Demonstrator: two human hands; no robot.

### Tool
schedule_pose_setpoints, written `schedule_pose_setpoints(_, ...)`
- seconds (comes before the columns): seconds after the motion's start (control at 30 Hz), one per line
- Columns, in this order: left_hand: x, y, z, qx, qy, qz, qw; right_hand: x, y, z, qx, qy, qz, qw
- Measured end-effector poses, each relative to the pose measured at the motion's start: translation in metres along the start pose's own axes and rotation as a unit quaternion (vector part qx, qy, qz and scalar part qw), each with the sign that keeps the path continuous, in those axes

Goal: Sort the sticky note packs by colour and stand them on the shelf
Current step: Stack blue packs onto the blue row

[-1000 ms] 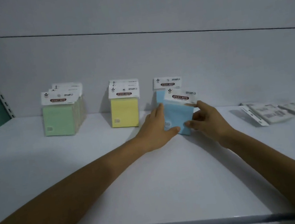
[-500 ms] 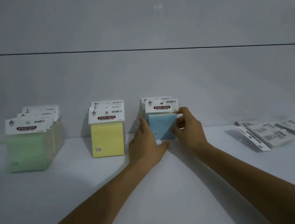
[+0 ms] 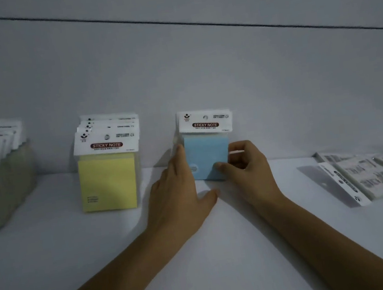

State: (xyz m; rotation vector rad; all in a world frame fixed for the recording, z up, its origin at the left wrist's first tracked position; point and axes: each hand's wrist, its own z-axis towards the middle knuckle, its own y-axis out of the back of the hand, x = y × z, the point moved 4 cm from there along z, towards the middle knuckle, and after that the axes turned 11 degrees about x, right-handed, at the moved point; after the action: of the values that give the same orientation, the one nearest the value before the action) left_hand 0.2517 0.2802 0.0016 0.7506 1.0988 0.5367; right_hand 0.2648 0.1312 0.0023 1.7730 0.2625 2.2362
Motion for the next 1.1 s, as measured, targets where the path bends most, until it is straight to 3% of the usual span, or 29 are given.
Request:
schedule_pose_setpoints(0.37,0.005,-0.002,0.006,0.013,-0.013,-0.049,0.999,-0.005,-0.003,0.008,-0.055,-0.017,0.009,0.998)
schedule_pose_setpoints(0.63,0.004,-0.004,0.008,0.052,-0.014,-0.001,0.999,0.006,0.0,0.001,-0.112,-0.025,-0.001,0.993)
schedule_pose_setpoints(1.1,0.0,-0.002,0.006,0.088,0.009,0.024,0.996,0.022,0.008,-0.035,-0.119,-0.138,-0.078,0.98)
